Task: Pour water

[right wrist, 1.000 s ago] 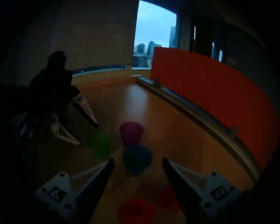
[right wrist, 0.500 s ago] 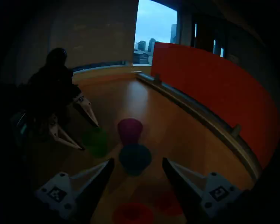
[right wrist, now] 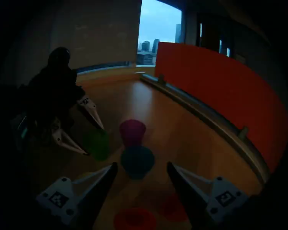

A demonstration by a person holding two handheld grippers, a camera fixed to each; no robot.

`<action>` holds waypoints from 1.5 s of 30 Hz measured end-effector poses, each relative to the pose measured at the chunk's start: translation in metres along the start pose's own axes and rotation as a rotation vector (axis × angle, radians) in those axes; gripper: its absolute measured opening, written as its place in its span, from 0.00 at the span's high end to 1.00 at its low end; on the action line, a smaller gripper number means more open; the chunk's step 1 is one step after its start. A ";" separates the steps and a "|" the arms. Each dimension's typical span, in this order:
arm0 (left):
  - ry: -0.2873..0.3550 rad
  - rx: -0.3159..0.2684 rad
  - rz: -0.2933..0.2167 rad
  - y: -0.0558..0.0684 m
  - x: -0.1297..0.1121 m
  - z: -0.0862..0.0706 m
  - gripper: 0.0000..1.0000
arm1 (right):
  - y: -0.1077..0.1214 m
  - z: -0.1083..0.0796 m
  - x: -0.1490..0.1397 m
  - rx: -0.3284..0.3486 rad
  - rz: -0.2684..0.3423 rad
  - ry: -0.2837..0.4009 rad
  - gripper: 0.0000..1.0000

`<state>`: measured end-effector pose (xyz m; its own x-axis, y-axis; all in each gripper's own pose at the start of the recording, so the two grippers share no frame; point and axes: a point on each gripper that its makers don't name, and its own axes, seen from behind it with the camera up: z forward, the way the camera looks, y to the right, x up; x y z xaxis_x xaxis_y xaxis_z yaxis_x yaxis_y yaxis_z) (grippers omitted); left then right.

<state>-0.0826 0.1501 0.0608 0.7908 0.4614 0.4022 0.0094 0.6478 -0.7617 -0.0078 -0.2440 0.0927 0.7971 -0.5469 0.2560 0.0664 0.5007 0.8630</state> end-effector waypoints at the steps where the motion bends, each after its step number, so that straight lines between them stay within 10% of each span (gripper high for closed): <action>1: 0.000 0.000 0.000 0.000 0.000 0.000 0.08 | 0.000 0.000 0.000 -0.001 0.000 0.000 0.01; 45: 0.021 0.004 0.006 0.003 0.003 -0.016 0.10 | -0.012 0.030 -0.015 0.047 -0.032 -0.124 0.00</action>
<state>-0.0708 0.1435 0.0519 0.8036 0.4521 0.3870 0.0024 0.6479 -0.7617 -0.0384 -0.2625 0.0920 0.7148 -0.6420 0.2774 0.0602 0.4516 0.8902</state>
